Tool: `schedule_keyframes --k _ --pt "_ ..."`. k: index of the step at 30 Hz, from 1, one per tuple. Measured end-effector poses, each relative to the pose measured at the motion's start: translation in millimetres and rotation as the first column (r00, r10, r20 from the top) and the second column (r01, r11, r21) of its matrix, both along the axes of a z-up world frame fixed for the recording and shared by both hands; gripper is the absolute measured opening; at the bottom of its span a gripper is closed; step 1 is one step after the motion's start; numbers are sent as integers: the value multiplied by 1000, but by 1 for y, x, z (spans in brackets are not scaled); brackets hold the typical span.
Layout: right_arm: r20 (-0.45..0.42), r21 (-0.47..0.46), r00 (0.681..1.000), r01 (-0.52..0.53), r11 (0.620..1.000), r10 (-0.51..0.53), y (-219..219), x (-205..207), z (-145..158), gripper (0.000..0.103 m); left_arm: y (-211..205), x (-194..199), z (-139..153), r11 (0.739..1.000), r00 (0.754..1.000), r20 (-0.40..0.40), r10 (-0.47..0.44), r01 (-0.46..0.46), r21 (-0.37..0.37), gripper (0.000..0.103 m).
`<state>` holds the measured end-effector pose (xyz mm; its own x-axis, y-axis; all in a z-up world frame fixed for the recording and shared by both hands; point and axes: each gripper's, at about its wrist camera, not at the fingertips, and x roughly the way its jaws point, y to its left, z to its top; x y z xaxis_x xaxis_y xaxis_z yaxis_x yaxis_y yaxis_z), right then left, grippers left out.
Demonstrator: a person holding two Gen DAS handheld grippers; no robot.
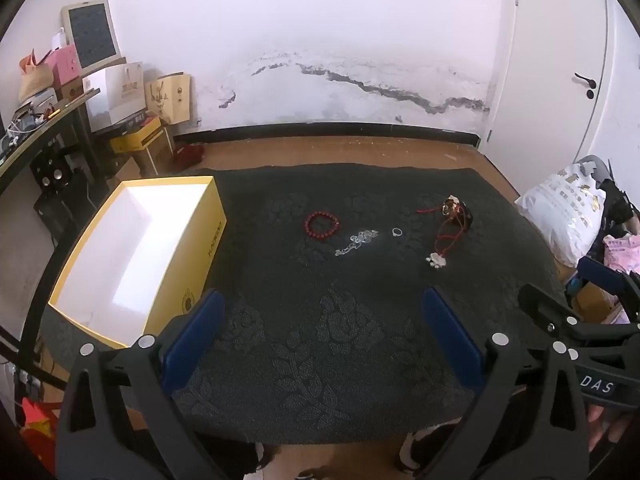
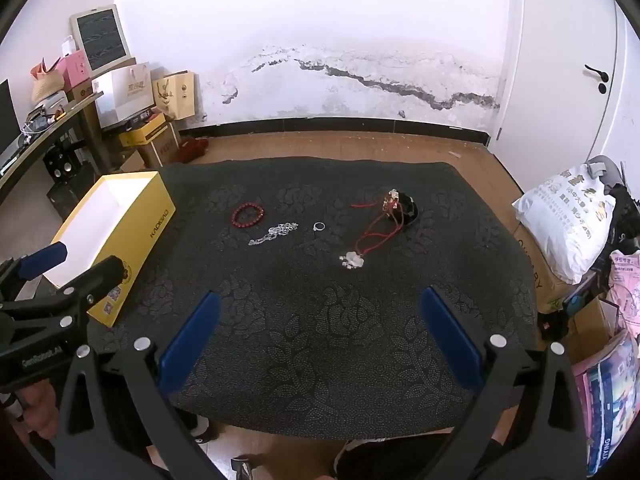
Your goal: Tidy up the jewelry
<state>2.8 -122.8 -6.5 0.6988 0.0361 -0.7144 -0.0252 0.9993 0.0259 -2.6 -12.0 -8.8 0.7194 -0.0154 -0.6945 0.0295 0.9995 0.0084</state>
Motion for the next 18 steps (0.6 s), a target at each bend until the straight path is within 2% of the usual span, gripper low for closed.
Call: schedule_keyframes --k 18 --pt "0 5 1000 -2 1000 2 3 0 2 97 1 1 4 1000 1000 -4 -2 2 -7 97"
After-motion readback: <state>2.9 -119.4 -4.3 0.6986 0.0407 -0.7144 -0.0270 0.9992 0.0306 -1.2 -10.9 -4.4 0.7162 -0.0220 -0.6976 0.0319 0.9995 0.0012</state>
